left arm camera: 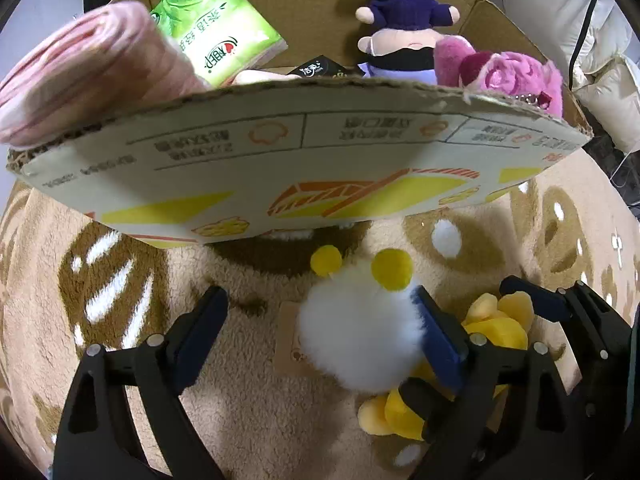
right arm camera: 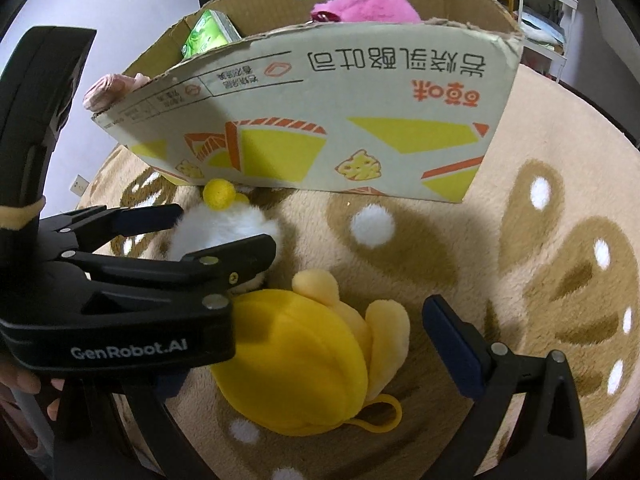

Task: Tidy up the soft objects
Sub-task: 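Grasp the white pompom keychain with the left tool while the right tool grasps the yellow plush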

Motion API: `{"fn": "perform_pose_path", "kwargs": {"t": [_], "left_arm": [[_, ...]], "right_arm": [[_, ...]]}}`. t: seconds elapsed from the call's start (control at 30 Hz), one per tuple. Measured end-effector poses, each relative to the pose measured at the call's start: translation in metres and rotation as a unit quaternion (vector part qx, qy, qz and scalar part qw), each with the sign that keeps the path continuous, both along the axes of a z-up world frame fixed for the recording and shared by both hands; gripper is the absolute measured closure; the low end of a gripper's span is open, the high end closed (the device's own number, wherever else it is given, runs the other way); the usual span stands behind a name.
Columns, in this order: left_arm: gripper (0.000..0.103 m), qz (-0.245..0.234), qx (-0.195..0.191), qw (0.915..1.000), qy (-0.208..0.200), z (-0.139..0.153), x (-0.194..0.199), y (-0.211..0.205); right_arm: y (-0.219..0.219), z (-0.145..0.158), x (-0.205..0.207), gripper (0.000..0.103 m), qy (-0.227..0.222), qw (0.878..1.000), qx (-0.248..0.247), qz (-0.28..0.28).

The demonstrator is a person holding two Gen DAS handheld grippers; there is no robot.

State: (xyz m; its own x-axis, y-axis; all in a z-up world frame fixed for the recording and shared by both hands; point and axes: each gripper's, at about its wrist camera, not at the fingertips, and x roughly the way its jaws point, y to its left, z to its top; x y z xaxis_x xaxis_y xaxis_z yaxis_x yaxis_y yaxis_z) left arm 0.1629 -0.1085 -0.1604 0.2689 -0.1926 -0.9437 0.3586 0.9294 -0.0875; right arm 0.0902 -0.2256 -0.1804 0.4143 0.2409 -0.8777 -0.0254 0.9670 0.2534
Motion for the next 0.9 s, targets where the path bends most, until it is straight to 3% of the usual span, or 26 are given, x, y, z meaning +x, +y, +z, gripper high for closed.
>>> {"fn": "perform_pose_path", "kwargs": {"t": [0.17, 0.53, 0.9], "left_arm": [[0.019, 0.002, -0.001, 1.0000, 0.003, -0.007, 0.000, -0.004], [0.049, 0.014, 0.011, 0.9998, 0.011, -0.016, -0.002, -0.003], [0.048, 0.021, 0.005, 0.9982, 0.056, -0.015, -0.025, -0.006]], "right_arm": [[0.003, -0.001, 0.001, 0.000, 0.006, 1.000, 0.003, 0.003], [0.008, -0.007, 0.002, 0.000, 0.018, 1.000, 0.006, 0.013], [0.002, -0.001, -0.006, 0.000, 0.017, 1.000, -0.001, 0.004]]}}
